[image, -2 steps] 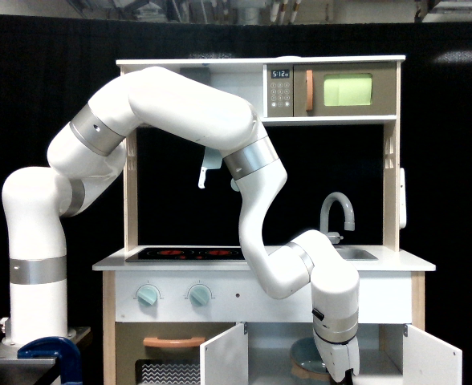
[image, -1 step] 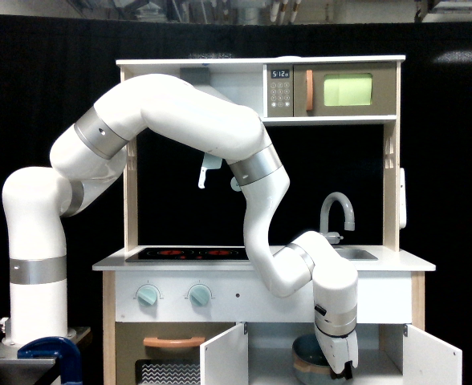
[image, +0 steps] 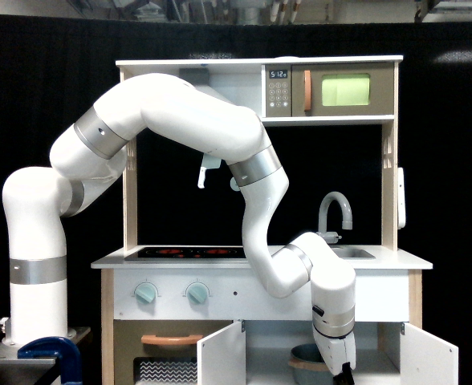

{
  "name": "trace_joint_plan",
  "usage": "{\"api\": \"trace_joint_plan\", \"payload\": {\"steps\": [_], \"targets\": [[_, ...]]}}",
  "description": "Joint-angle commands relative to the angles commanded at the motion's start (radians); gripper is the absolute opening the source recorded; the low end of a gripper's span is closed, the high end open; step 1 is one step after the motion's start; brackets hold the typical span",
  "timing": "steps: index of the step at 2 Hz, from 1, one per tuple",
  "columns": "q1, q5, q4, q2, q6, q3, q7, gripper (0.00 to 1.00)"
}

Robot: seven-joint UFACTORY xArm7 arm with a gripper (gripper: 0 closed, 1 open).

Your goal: Put the bowl inside the kitchen cabinet

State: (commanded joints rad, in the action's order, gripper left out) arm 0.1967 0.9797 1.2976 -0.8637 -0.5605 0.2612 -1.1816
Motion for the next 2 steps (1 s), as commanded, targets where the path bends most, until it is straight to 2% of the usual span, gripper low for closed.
{"api": "trace_joint_plan", "payload": {"steps": [2], "targets": [[0.124,-0.068,-0.044,0.023,-0.035,0.014,-0.039,1.0]]}}
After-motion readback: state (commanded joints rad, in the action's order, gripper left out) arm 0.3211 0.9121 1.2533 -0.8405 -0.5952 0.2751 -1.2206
